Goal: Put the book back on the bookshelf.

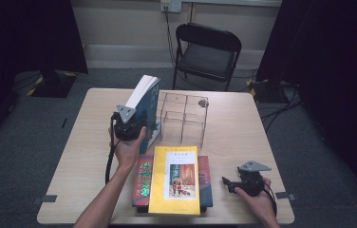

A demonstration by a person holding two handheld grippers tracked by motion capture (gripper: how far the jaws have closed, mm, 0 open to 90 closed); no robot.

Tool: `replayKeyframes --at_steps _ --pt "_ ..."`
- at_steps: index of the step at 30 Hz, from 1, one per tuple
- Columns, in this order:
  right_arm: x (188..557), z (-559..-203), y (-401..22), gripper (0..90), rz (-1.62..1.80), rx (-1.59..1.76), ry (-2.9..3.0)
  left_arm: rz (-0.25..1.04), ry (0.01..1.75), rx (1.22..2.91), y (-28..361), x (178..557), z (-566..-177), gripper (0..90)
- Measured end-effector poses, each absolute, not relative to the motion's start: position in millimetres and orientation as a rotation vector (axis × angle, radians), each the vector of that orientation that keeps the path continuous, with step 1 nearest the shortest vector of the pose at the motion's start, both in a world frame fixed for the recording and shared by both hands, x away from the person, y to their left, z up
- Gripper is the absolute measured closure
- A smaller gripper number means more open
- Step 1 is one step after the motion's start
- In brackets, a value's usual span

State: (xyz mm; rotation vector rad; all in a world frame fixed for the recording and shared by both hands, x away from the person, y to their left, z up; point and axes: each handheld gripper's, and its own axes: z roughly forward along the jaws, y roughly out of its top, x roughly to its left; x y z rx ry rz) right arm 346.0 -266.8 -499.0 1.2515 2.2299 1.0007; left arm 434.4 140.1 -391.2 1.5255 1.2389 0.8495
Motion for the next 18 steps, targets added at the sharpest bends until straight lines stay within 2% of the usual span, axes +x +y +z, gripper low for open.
replayKeyframes --at_steps 18 --pt "346.1 -499.0 -266.4 20.6 0.996 1.250 2.230 0.838 1.196 1.557 146.8 422.7 -393.2 60.0"
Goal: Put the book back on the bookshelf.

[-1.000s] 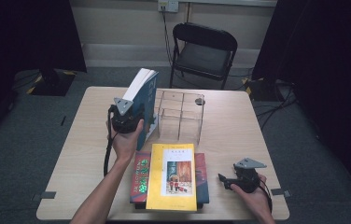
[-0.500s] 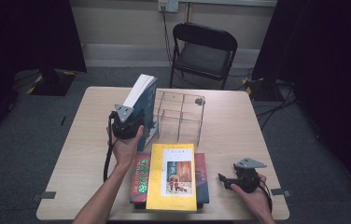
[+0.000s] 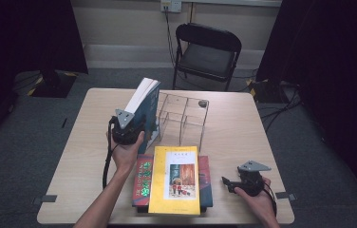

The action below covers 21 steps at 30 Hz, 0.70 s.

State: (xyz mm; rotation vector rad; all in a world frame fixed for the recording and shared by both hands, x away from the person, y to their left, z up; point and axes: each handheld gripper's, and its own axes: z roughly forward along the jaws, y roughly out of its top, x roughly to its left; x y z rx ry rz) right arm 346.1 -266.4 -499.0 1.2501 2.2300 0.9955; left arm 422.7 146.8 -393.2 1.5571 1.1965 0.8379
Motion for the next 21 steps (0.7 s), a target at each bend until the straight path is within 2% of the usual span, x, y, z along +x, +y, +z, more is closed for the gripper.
replayKeyframes --at_steps 9,21 --pt "346.0 -499.0 -266.1 20.6 0.993 1.249 2.231 0.804 1.164 1.562 155.1 413.4 -377.7 54.7" --pt "346.0 -499.0 -266.1 20.6 0.992 1.249 2.230 0.704 1.168 1.688 165.8 410.4 -346.3 52.4"
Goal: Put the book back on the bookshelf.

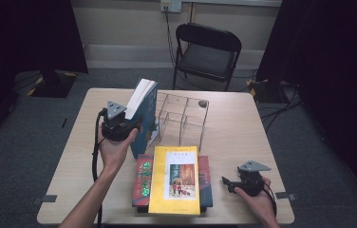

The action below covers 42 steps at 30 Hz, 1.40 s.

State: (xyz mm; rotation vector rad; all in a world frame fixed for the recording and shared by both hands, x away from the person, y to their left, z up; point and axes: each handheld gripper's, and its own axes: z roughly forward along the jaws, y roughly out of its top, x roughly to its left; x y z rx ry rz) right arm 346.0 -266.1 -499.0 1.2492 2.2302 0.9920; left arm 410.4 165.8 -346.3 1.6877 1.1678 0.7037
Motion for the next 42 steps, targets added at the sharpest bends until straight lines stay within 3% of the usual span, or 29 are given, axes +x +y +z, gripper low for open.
replayKeyframes --at_steps 24,31,42 --pt "346.3 -499.1 -265.7 20.6 0.991 1.248 2.228 0.522 1.295 1.920 172.7 429.9 -303.4 52.6" --pt "346.4 -499.1 -265.6 20.6 0.991 1.248 2.228 0.365 1.374 1.989 176.2 443.8 -290.8 51.2" --pt "347.0 -499.2 -264.9 20.5 0.993 1.248 2.229 0.296 1.455 2.067 165.1 477.5 -273.1 51.1"
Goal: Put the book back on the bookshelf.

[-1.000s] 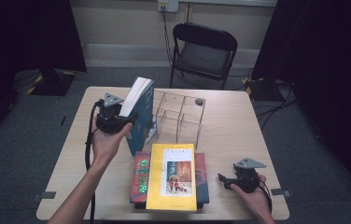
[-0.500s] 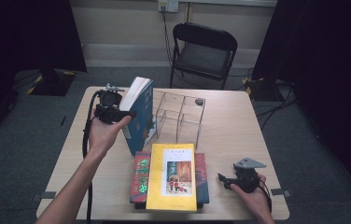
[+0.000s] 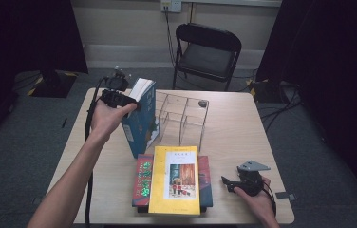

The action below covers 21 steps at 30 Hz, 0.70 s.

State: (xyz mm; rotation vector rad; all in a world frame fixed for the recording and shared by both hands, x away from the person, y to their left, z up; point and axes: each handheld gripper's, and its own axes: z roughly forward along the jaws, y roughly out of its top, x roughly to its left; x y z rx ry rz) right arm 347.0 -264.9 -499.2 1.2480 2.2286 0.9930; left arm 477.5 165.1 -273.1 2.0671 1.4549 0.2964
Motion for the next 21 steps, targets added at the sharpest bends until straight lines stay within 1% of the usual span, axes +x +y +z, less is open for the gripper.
replayKeyframes --at_steps 2,5,7,9,14,16,19,20,21 --pt "347.0 -499.2 -264.9 20.5 0.993 1.249 2.229 0.276 1.479 2.110 162.6 484.5 -271.8 51.8" --pt "347.1 -499.1 -264.8 20.6 0.993 1.248 2.229 0.285 1.503 2.156 157.1 490.8 -270.7 53.1" --pt "347.3 -499.1 -264.8 20.6 0.994 1.248 2.230 0.260 1.516 2.185 153.5 497.2 -273.2 53.0" --pt "347.2 -499.1 -264.8 20.6 0.993 1.248 2.230 0.233 1.533 2.190 151.6 500.4 -275.8 52.3" --pt "347.3 -499.1 -264.8 20.5 0.993 1.247 2.230 0.242 1.522 2.234 149.0 502.2 -275.1 51.7" --pt "347.4 -499.1 -264.8 20.5 0.993 1.247 2.231 0.219 1.520 2.244 149.3 503.6 -275.5 51.4" --pt "347.4 -499.1 -264.8 20.5 0.993 1.246 2.231 0.219 1.515 2.251 148.7 503.7 -275.7 51.0" --pt "347.4 -499.1 -264.8 20.5 0.993 1.247 2.232 0.225 1.516 2.252 148.5 503.5 -275.4 51.7" --pt "347.4 -499.1 -264.8 20.5 0.993 1.246 2.232 0.233 1.519 2.256 148.4 503.4 -274.8 54.6"
